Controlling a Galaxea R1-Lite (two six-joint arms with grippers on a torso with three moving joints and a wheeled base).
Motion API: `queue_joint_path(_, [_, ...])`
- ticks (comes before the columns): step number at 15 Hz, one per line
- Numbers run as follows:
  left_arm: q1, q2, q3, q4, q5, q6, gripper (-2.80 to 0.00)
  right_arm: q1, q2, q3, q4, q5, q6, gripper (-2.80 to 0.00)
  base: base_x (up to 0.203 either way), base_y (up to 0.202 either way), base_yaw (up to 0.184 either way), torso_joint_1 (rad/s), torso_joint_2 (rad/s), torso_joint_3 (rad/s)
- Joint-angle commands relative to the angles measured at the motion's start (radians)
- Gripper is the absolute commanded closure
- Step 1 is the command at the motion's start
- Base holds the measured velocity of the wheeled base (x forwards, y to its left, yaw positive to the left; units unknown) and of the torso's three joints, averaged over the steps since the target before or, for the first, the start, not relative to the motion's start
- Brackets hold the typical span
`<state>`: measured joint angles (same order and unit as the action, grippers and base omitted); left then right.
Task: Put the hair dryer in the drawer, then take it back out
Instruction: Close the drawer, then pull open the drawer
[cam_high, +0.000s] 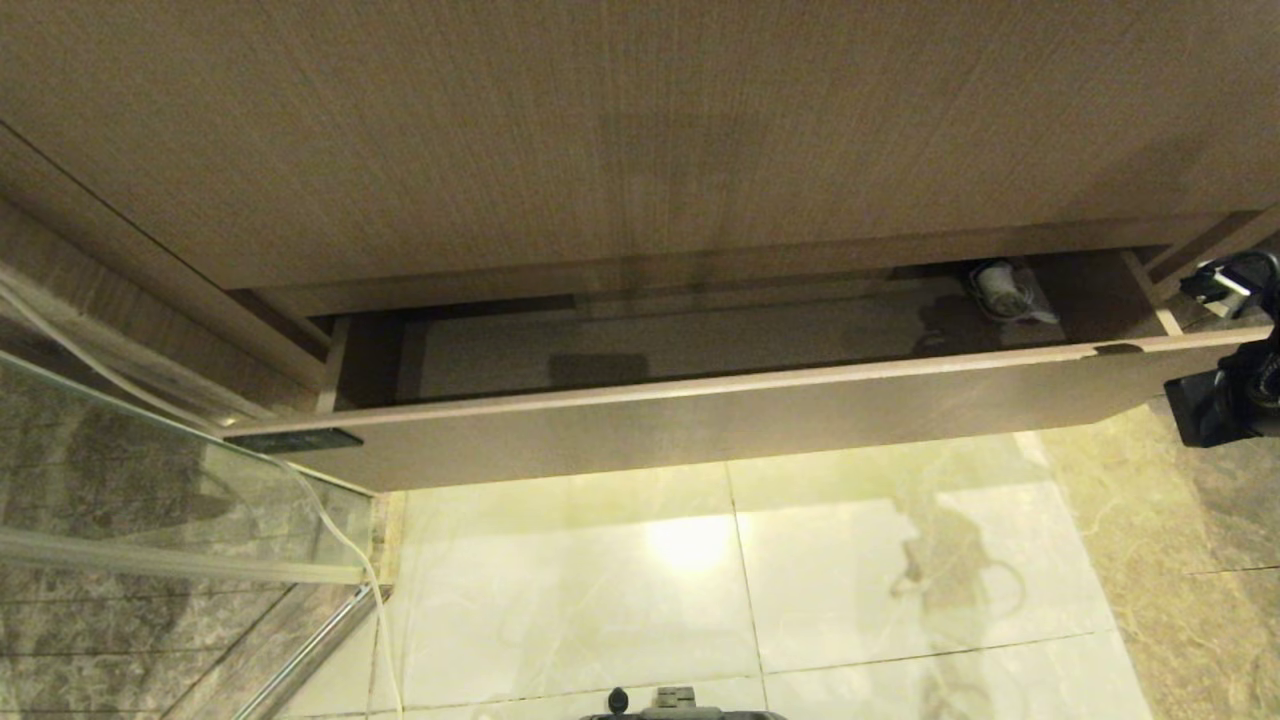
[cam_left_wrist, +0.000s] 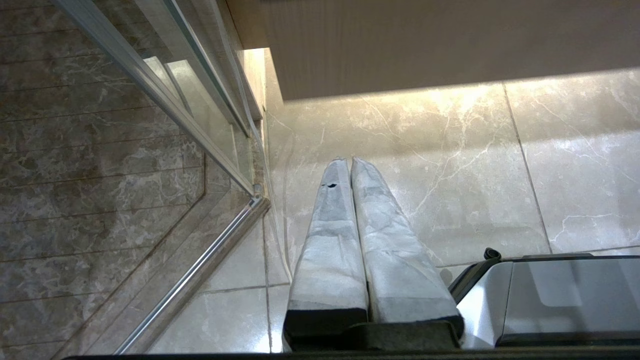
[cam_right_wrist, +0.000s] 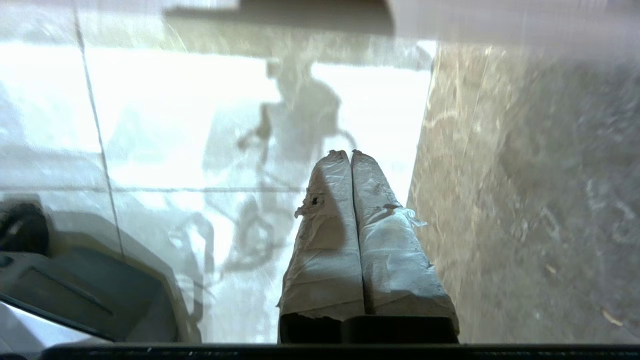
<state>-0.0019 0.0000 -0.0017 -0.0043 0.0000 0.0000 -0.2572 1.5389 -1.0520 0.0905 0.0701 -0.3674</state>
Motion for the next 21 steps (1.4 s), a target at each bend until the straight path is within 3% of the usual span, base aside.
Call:
queue_joint_path(1, [0.0, 0.002, 0.0, 0.0, 0.0, 0.0, 0.0, 0.004, -0.055, 0.017, -0.023, 0.014, -0.003, 0.0, 0.0, 0.0, 0.0, 0.0, 0.0, 0.0])
queue_joint_path(6, [0.0, 0.0, 0.0, 0.0, 0.0, 0.0, 0.0, 0.006, -0.184, 0.065, -0.006, 0.074, -0.014, 0.0, 0.0, 0.0, 0.0, 0.0, 0.0, 0.0])
queue_joint_path(15, [0.0, 0.0, 0.0, 0.0, 0.0, 0.0, 0.0, 0.007, -0.411, 0.201, 0.029, 0.073, -0.015, 0.0, 0.0, 0.0, 0.0, 0.0, 0.0, 0.0])
queue_joint_path(19, [0.0, 0.0, 0.0, 0.0, 0.0, 0.0, 0.0, 0.145, -0.436, 0.174, 0.02, 0.074, -0.013, 0.0, 0.0, 0.0, 0.0, 0.0, 0.0, 0.0])
queue_joint_path(21, [0.0, 0.001, 0.0, 0.0, 0.0, 0.0, 0.0, 0.284, -0.443, 0.135, 0.02, 0.075, -0.014, 0.0, 0.0, 0.0, 0.0, 0.0, 0.0, 0.0])
